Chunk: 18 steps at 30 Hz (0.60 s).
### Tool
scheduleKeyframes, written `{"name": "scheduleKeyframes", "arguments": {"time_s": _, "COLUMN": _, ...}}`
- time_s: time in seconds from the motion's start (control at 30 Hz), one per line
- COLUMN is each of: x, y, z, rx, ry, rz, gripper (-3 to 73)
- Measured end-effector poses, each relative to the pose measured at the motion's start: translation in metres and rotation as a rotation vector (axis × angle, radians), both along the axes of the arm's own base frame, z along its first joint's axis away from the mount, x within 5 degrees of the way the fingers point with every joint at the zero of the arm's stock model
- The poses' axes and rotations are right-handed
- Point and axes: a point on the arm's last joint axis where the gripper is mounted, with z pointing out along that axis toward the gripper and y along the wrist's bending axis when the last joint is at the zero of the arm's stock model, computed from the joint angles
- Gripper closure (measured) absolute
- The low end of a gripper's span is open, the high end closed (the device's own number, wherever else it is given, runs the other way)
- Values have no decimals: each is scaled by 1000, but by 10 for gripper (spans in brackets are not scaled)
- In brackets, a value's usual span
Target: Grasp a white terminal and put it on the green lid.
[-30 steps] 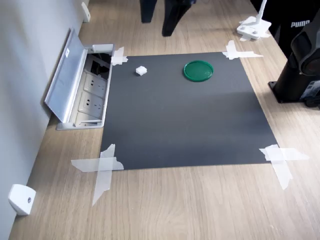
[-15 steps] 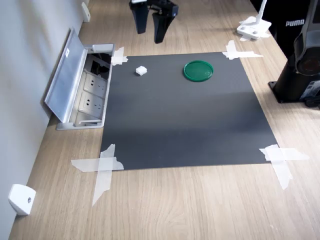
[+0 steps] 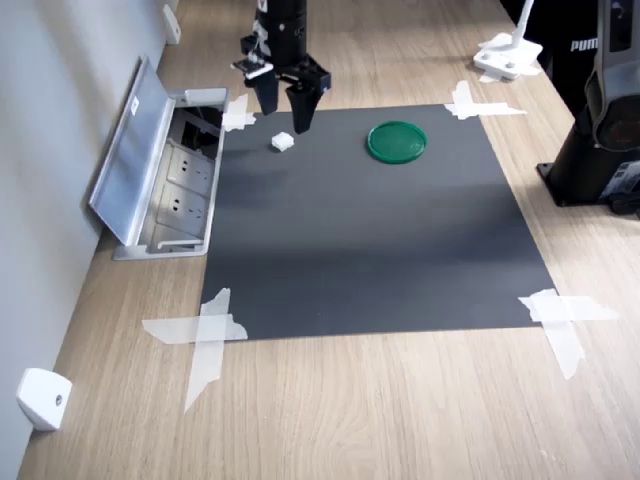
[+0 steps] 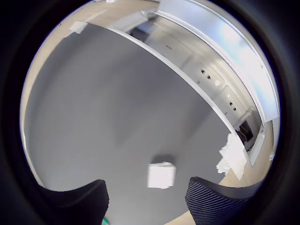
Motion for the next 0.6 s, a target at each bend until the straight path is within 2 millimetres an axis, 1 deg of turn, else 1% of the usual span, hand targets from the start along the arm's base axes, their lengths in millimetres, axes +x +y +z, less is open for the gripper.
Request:
{"name": "scheduleKeyframes", "arguments": {"time_s": 0.1, "x": 3, "y": -3, "z": -7, "rx": -26, "ry": 1, "rz": 8, "gripper": 2}}
{"name": "scheduleKeyframes", "arguments": {"time_s": 0.37, "x": 8, "y": -5, "z": -30, "rx": -20, "ry": 51, "rz": 11, "gripper": 2}}
{"name": "scheduleKeyframes", "arguments": {"time_s": 0.6, "x": 13, "y": -7, "z": -42, "rx": -24, "ry": 42, "rz": 12, "gripper": 2}}
